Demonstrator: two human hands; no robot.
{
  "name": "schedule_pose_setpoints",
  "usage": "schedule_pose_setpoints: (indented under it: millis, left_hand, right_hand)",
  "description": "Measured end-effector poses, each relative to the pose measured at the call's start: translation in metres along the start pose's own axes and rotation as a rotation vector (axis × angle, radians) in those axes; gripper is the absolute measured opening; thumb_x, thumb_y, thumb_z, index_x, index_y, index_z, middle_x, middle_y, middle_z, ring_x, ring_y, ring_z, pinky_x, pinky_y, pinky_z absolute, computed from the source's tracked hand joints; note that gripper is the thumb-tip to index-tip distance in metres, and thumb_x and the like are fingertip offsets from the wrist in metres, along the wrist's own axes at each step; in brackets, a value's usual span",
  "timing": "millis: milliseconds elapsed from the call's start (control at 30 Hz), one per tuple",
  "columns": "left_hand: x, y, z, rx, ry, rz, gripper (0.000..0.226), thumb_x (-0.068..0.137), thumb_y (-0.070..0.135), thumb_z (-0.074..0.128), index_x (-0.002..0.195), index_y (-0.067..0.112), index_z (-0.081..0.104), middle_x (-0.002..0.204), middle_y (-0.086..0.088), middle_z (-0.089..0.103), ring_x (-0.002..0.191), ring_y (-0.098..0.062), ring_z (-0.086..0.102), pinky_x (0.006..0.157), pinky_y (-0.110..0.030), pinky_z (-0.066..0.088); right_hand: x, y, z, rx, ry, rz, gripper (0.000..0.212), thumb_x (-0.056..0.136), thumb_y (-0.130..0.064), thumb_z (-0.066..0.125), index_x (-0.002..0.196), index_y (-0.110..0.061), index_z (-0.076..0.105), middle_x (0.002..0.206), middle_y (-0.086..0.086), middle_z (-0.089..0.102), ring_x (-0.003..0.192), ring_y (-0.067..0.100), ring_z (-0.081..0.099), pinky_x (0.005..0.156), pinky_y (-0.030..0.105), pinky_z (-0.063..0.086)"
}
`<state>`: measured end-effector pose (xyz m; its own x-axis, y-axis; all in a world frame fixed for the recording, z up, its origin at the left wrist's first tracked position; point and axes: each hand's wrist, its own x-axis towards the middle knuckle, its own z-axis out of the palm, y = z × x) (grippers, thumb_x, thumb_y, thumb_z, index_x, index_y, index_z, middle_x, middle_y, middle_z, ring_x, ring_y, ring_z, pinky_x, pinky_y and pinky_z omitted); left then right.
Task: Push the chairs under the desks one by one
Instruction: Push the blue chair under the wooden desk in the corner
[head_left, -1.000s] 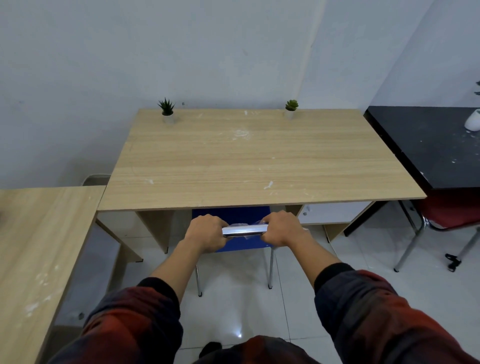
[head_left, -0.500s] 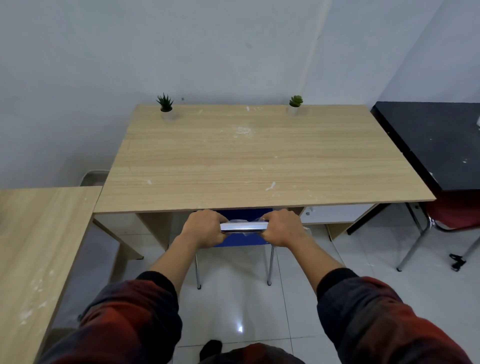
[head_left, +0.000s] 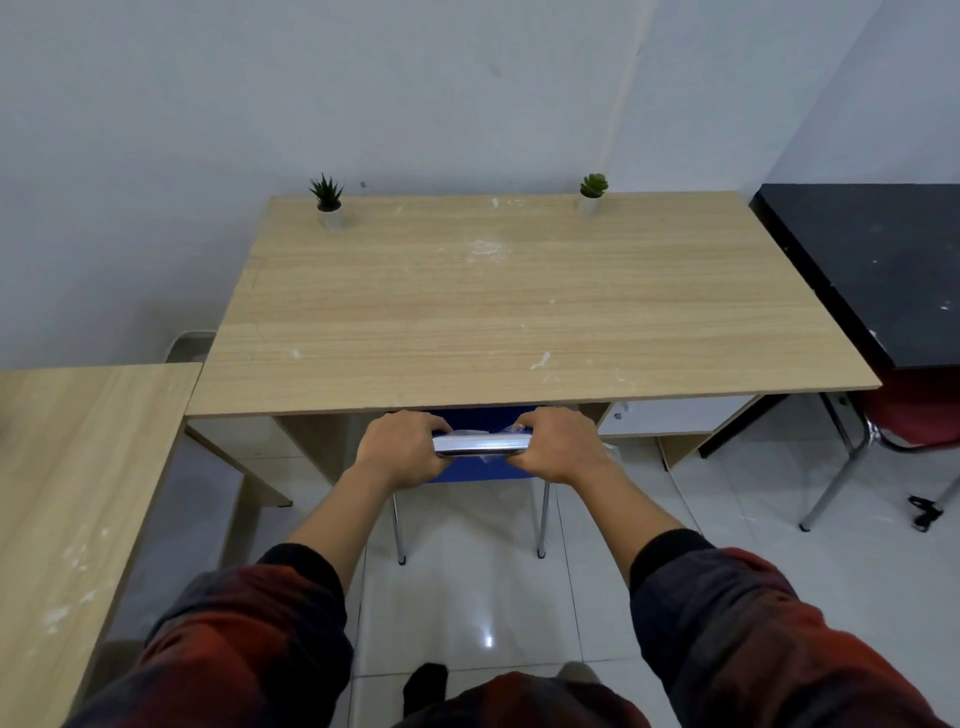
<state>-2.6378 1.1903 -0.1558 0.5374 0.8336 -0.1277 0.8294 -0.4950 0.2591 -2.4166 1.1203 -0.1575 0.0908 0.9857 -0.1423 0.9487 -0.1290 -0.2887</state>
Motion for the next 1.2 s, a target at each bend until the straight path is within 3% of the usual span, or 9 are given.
schedule_pose_setpoints:
  millis: [267,400,500,600,700,833,967,1033,1200]
  left_hand:
    - [-0.012,0.008,0.005,0.144,0.024,-0.223,0.042,0.082,0.050,0.066,0.119,0.031,0.065,0.120,0.005,0.062,0.113,-0.022,0.053,0.087,-0.036,0.043]
    - [-0.031,0.058,0.030,0.076,0.164,-0.487,0.078,0.077,0.038,0.073,0.145,0.023,0.037,0.153,-0.005,0.032,0.143,-0.033,0.022,0.114,-0.051,0.021]
    - [-0.049,0.093,0.046,0.010,0.143,-0.517,0.104,0.079,0.037,0.074,0.156,0.021,0.005,0.164,-0.002,-0.001,0.149,-0.037,-0.010,0.115,-0.055,0.023]
    - [-0.070,0.122,0.060,-0.179,0.106,-0.552,0.108,0.082,0.029,0.073,0.157,0.023,-0.004,0.164,0.004,-0.015,0.149,-0.032,0.017,0.105,-0.045,0.041]
    - [-0.090,0.144,0.059,-0.402,0.123,-0.584,0.095,0.084,0.026,0.073,0.157,0.022,0.013,0.166,0.001,0.003,0.144,-0.021,0.031,0.111,-0.037,0.036]
    - [-0.122,0.174,0.058,-0.659,0.112,-0.670,0.075,0.088,0.026,0.072,0.151,0.019,0.033,0.157,-0.002,0.033,0.142,-0.022,0.036,0.112,-0.036,0.034]
    - [-0.147,0.194,0.050,-0.759,0.015,-0.687,0.055,0.090,0.031,0.068,0.140,0.018,0.049,0.140,0.000,0.052,0.115,-0.016,0.056,0.094,-0.036,0.052]
    - [-0.158,0.203,0.042,-0.757,-0.030,-0.676,0.053,0.091,0.032,0.067,0.139,0.018,0.049,0.138,-0.001,0.053,0.116,-0.016,0.055,0.090,-0.032,0.051]
    - [-0.189,0.230,0.045,-0.787,0.077,-0.702,0.053,0.092,0.030,0.066,0.140,0.017,0.048,0.137,-0.004,0.052,0.118,-0.017,0.053,0.090,-0.027,0.043]
  right_hand:
    - [-0.013,-0.001,0.012,0.183,0.076,-0.169,0.062,0.072,-0.076,0.047,0.113,-0.035,0.069,0.100,-0.012,0.066,0.095,0.012,0.057,0.077,0.033,0.047]
    - [-0.025,0.012,0.007,0.128,0.098,-0.198,0.062,0.086,-0.073,0.037,0.128,-0.036,0.062,0.122,-0.004,0.057,0.116,0.023,0.047,0.093,0.041,0.034]
    - [-0.040,0.012,0.006,0.103,0.022,-0.109,0.057,0.099,-0.050,0.047,0.153,-0.037,0.032,0.158,0.003,0.029,0.143,0.032,0.023,0.113,0.052,0.019]
    - [-0.067,0.022,0.010,0.116,-0.146,-0.093,0.086,0.097,-0.043,0.057,0.159,-0.035,-0.002,0.167,0.001,-0.009,0.152,0.032,-0.011,0.119,0.058,0.002]
    - [-0.078,0.037,0.004,0.139,-0.236,-0.134,0.096,0.093,-0.041,0.062,0.158,-0.037,-0.008,0.165,-0.003,-0.020,0.151,0.031,-0.019,0.119,0.060,0.002]
    - [-0.090,0.049,-0.003,0.388,-0.245,-0.119,0.077,0.092,-0.036,0.063,0.157,-0.033,0.021,0.167,-0.006,-0.008,0.154,0.024,-0.006,0.119,0.050,0.023]
    - [-0.115,0.062,0.000,0.821,-0.236,0.034,0.029,0.093,-0.025,0.066,0.121,-0.022,0.065,0.159,0.002,0.032,0.141,0.019,0.038,0.104,0.034,0.042]
    - [-0.131,0.069,-0.003,0.950,-0.309,0.105,0.013,0.094,-0.022,0.063,0.107,-0.021,0.068,0.130,0.004,0.061,0.111,0.020,0.060,0.084,0.029,0.048]
    - [-0.171,0.080,-0.009,1.017,-0.390,0.156,0.011,0.098,-0.017,0.057,0.102,-0.017,0.068,0.109,0.006,0.066,0.085,0.017,0.063,0.066,0.023,0.047]
